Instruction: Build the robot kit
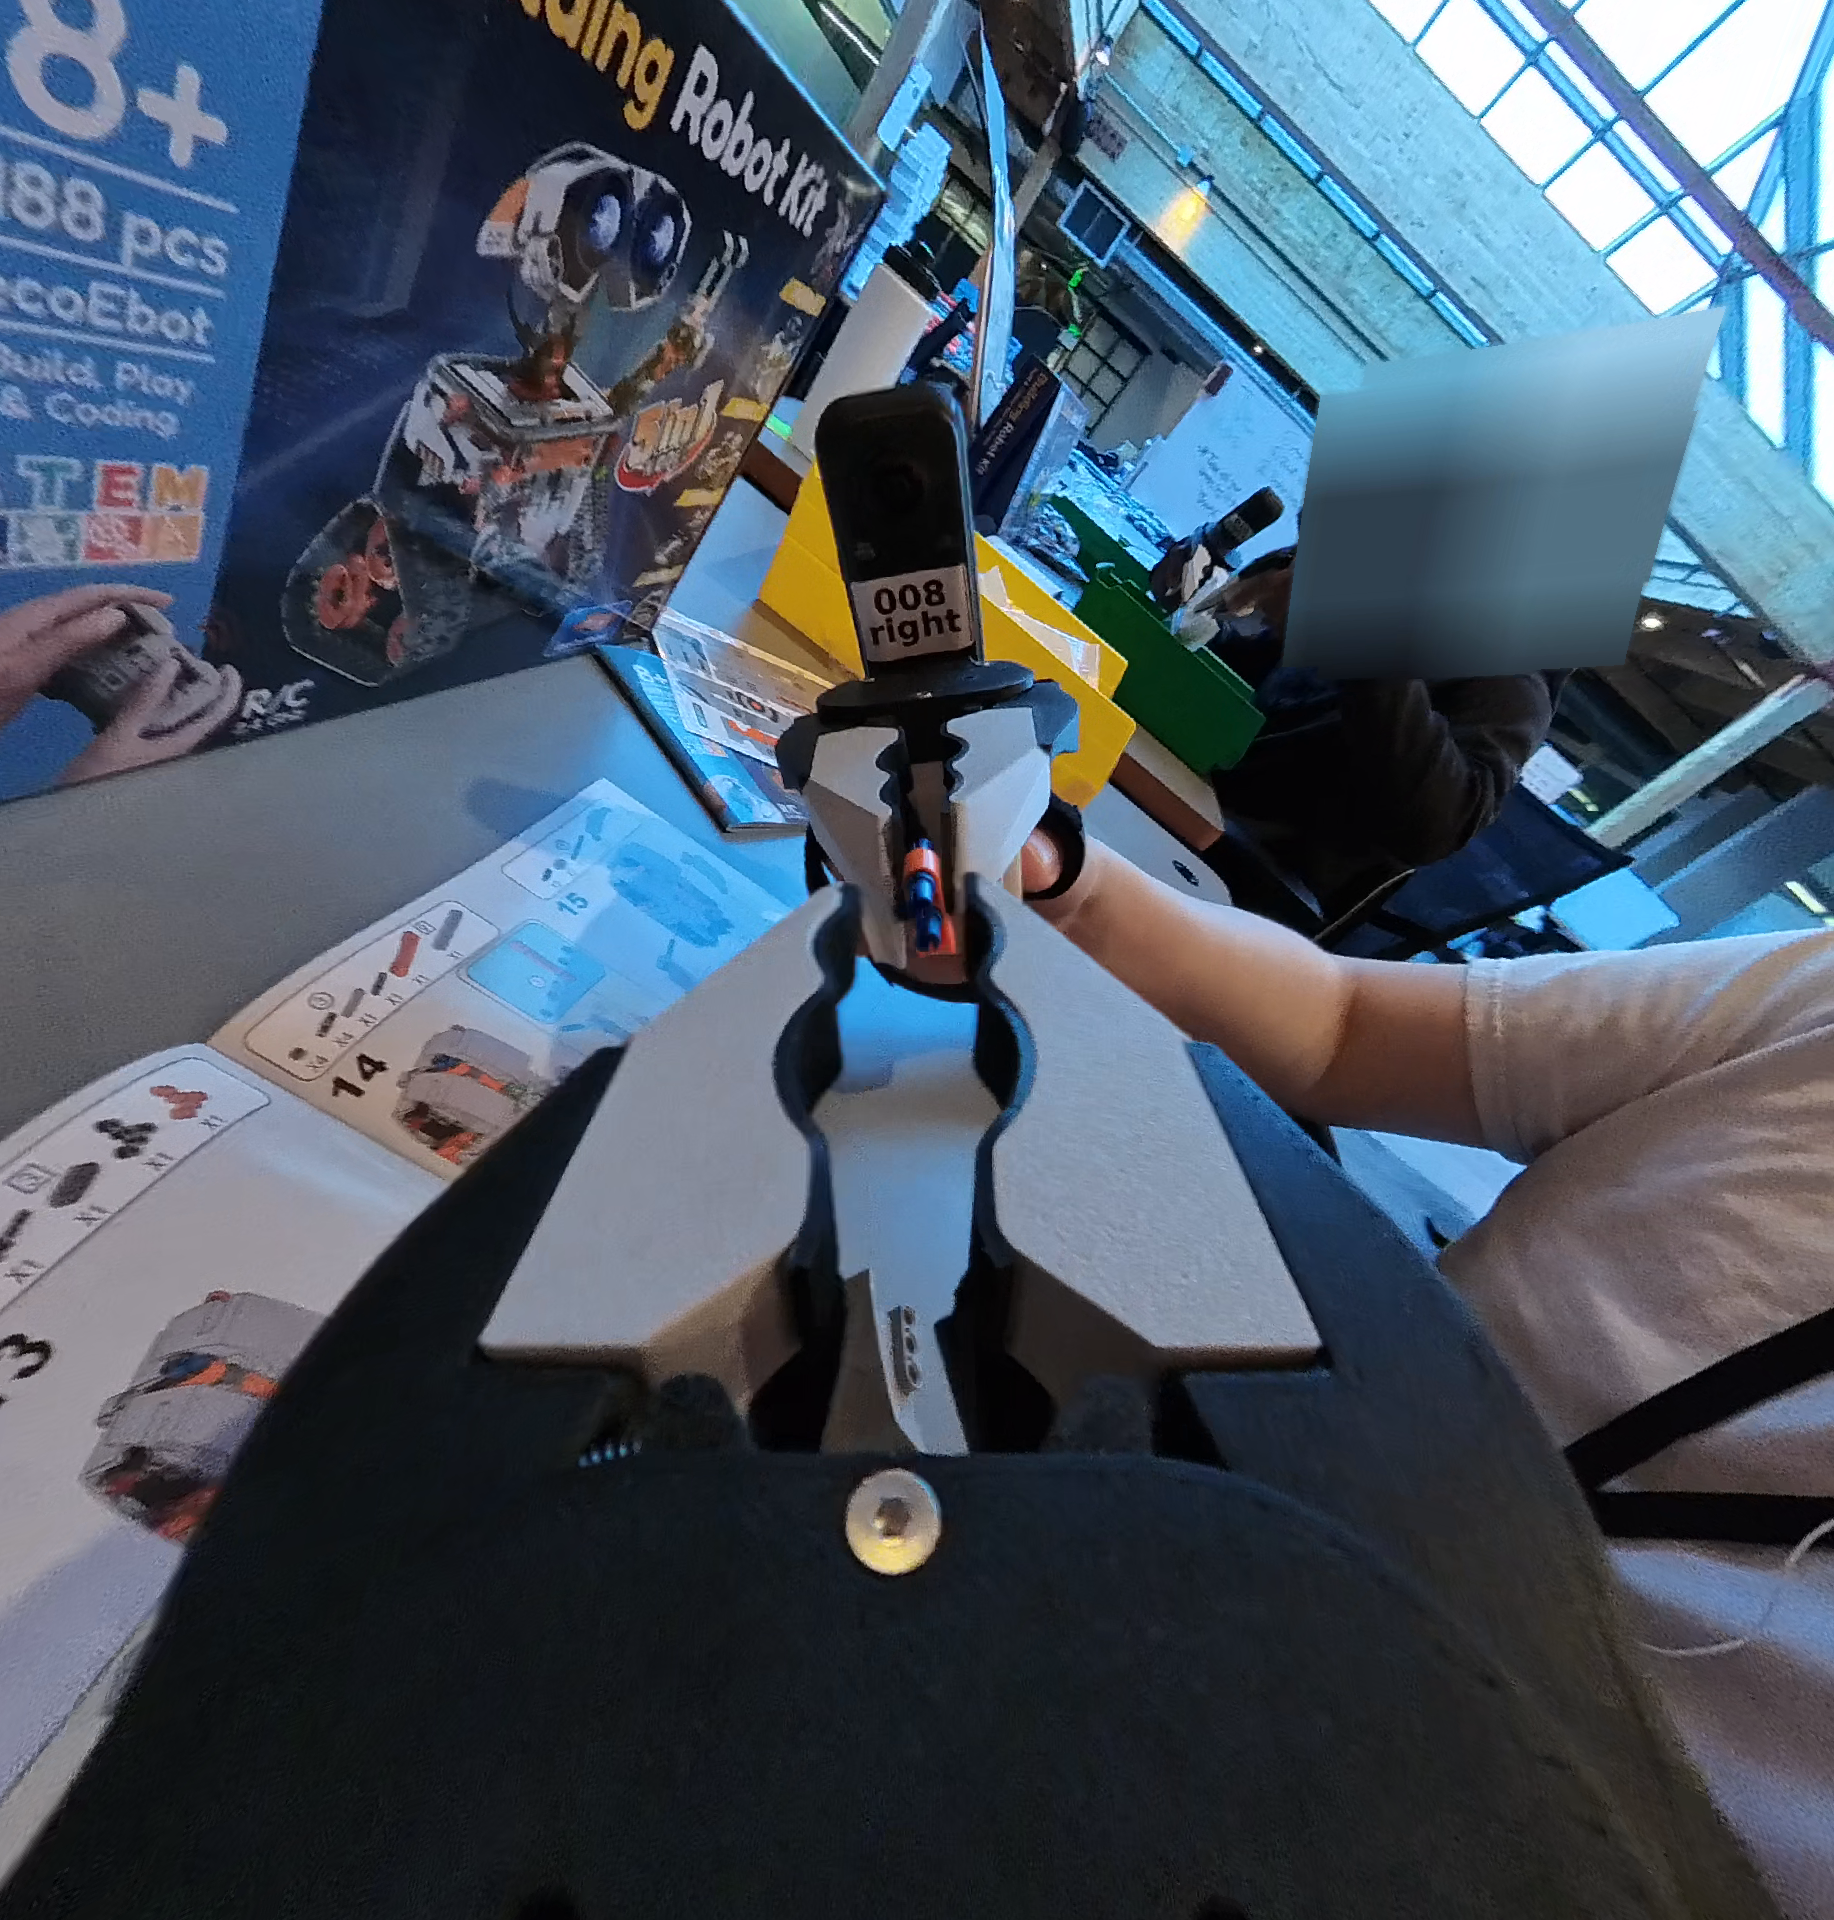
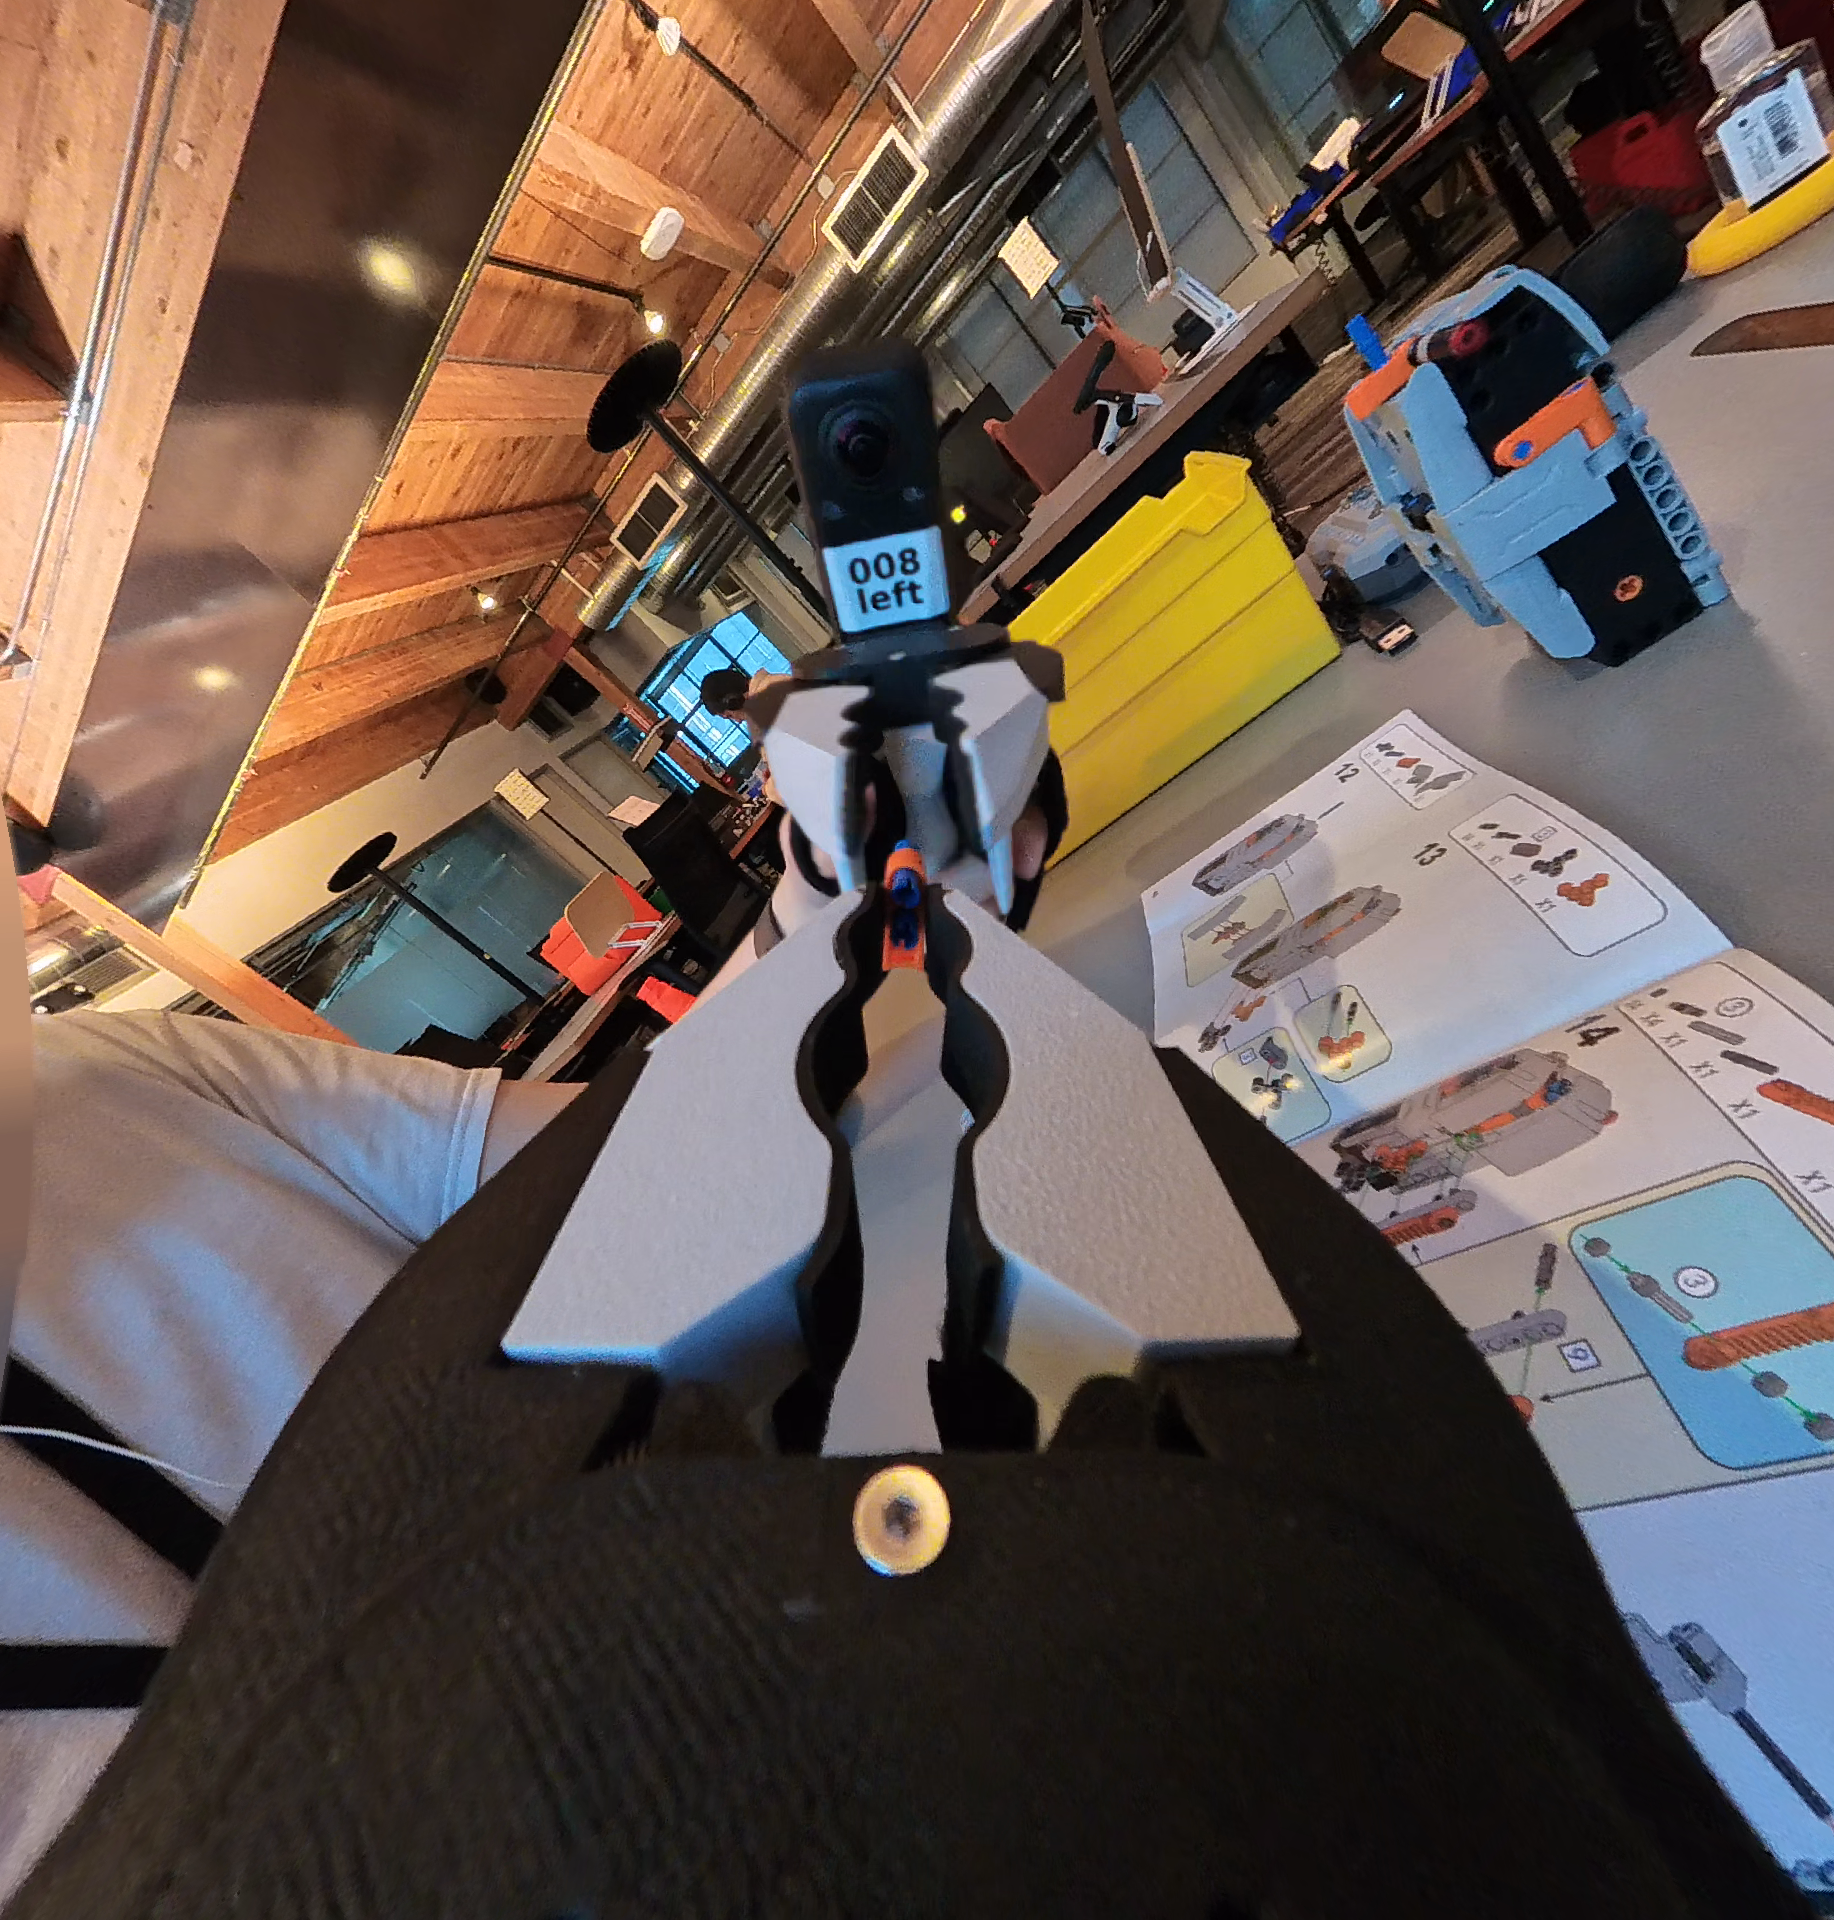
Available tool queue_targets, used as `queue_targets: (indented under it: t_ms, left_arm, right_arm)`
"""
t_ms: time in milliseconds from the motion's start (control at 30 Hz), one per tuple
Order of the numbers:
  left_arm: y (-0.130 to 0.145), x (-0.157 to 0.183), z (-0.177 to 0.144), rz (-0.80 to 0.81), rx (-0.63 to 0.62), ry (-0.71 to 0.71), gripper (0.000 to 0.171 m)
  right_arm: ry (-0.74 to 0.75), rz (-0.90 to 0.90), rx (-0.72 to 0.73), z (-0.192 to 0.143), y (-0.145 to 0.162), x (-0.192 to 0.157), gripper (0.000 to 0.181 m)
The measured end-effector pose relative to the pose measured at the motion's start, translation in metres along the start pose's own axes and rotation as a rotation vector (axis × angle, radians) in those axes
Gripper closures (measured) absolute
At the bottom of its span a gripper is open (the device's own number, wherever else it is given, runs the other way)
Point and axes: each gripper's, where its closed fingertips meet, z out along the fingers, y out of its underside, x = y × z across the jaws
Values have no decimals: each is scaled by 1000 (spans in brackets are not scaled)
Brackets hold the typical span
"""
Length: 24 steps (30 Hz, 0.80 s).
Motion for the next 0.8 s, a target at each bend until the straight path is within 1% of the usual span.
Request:
queue_targets:
  t_ms: [33, 133, 233, 333, 500, 633, 733, 800]
  left_arm:
    - [-3, -1, -3, 23, 7, -17, 148]
    - [-7, -1, -14, 105, 4, -73, 143]
    - [-8, 8, -24, 160, -16, -86, 149]
    - [-17, 14, -35, 209, 9, -117, 151]
    - [-27, 13, -53, 232, 51, -169, 150]
    - [-32, 11, -66, 228, 81, -202, 152]
    - [-36, 16, -73, 225, 102, -202, 151]
    - [-37, 17, -80, 232, 103, -231, 149]
  right_arm:
    - [5, -1, -4, 0, 0, 1, 175]
    - [35, -6, -13, -4, 3, 9, 176]
    - [57, 1, -20, -7, 6, 19, 175]
    - [72, 13, -24, -10, 9, 27, 175]
    - [72, 46, -34, -11, 15, 36, 175]
    - [83, 59, -55, -9, 22, 42, 175]
    - [77, 59, -55, -9, 22, 42, 176]
    - [74, 67, -51, -10, 22, 41, 176]
